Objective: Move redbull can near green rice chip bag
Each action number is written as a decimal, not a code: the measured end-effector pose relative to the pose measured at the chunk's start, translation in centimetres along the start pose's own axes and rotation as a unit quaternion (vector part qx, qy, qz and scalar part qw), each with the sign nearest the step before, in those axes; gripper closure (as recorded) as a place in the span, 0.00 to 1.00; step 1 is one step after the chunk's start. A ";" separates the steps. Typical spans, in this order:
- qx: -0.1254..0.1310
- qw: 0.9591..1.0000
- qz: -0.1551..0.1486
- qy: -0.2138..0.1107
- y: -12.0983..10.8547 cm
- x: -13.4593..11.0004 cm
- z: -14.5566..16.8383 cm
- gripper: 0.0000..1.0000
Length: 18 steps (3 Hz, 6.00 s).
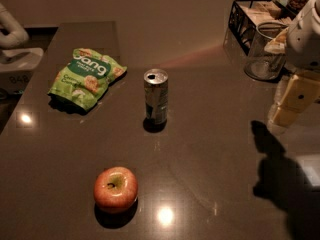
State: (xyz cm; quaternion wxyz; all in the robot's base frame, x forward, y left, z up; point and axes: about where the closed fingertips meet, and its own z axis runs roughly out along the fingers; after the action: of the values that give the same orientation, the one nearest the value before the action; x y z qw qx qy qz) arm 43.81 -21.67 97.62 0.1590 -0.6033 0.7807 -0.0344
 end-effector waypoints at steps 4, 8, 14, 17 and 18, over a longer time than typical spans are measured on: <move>-0.056 0.988 0.011 -0.145 -0.1 -8.4 5.3 0.00; -0.113 0.956 0.013 -0.270 1.3 -20.3 9.7 0.00; -0.133 0.941 0.002 -0.312 -2.4 -29.2 9.9 1.00; -0.131 0.938 -0.017 -0.322 -2.9 -34.3 12.2 0.54; -0.133 0.938 -0.024 -0.319 -2.5 -35.0 13.2 0.31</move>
Offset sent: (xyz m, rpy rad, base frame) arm 0.0205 0.0497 -0.0202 0.1818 0.0031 0.0430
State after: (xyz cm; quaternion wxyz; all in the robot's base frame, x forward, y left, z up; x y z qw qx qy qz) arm 57.75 12.84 93.01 0.3174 -0.6169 0.6717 0.2598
